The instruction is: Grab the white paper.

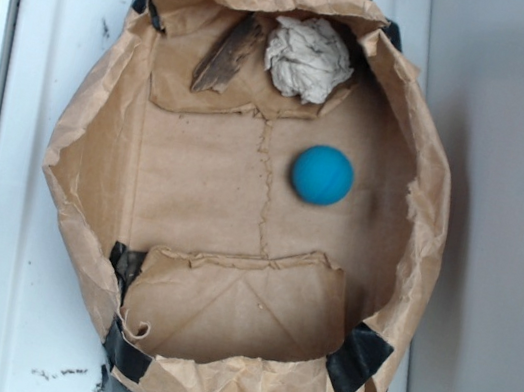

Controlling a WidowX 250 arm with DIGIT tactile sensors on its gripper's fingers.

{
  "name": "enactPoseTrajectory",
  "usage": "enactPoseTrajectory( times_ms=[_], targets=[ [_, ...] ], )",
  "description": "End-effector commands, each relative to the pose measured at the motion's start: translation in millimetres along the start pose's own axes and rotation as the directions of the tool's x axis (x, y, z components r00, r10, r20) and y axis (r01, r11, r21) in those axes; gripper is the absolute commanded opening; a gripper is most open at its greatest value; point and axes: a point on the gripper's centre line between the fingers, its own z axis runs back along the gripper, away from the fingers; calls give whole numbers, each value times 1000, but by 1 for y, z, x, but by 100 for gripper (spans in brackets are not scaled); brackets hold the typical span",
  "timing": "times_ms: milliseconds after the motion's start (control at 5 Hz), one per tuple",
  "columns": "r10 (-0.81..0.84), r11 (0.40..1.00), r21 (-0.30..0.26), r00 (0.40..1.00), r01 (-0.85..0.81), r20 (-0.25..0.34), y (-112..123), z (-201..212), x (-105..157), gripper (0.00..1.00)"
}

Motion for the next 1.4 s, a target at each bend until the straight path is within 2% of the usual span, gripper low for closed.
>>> enactPoseTrajectory(
  times_ms=[0,200,400,600,1200],
  targets=[
    [0,1000,0,1000,0,0,0,0,0,100],
    [118,993,-6,991,-117,61,14,-20,49,100],
    [232,971,31,966,-237,112,21,-42,94,100],
    [376,919,104,925,-380,53,35,-64,139,100],
    [376,919,104,925,-380,53,35,-64,139,100]
  ],
)
